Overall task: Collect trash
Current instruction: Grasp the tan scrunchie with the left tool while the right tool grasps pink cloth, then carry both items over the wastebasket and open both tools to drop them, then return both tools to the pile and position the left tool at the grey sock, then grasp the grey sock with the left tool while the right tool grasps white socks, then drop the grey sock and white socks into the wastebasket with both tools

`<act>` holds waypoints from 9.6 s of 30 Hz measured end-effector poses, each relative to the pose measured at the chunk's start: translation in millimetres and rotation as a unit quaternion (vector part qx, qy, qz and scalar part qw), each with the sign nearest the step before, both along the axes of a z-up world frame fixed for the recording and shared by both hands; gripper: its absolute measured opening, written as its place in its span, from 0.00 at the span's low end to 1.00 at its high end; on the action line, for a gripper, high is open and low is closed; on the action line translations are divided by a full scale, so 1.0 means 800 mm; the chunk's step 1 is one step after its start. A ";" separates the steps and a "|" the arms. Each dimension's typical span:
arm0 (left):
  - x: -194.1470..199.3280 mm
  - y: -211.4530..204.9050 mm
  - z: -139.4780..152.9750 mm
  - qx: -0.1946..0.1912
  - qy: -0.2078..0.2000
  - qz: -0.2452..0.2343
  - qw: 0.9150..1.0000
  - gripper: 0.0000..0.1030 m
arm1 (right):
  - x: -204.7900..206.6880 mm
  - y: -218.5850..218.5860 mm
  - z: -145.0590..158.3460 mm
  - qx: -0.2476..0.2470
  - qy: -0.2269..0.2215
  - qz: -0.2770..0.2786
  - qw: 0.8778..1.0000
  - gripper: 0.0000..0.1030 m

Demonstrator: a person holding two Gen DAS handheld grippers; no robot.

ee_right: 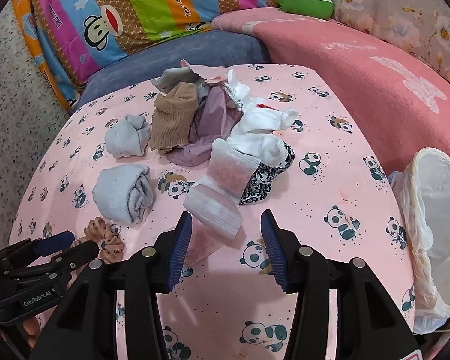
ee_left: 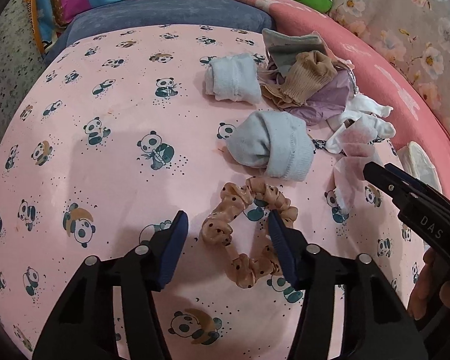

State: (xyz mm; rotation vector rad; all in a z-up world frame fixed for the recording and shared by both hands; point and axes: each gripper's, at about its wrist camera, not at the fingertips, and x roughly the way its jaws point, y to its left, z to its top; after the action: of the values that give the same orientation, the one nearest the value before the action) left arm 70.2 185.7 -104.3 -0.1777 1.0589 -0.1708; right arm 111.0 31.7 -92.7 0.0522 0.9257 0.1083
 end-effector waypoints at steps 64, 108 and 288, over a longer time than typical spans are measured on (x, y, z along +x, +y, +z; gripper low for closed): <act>-0.015 -0.374 0.221 -0.005 -0.198 -0.267 0.943 0.11 | -0.143 -0.329 0.244 0.027 -0.206 -0.175 0.962 0.07; 0.015 -0.325 0.201 -0.016 -0.172 -0.177 0.969 0.74 | -0.134 -0.314 0.219 0.027 -0.186 -0.177 0.966 0.26; 0.030 -0.310 0.170 0.007 -0.149 -0.152 0.977 0.74 | -0.092 -0.279 0.170 0.074 -0.133 -0.137 0.979 0.29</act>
State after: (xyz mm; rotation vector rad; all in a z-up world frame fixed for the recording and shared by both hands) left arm 93.9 -62.4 31.8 0.0239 0.7828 -0.4524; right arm 37.2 -191.8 43.5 0.2964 0.6338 -0.0710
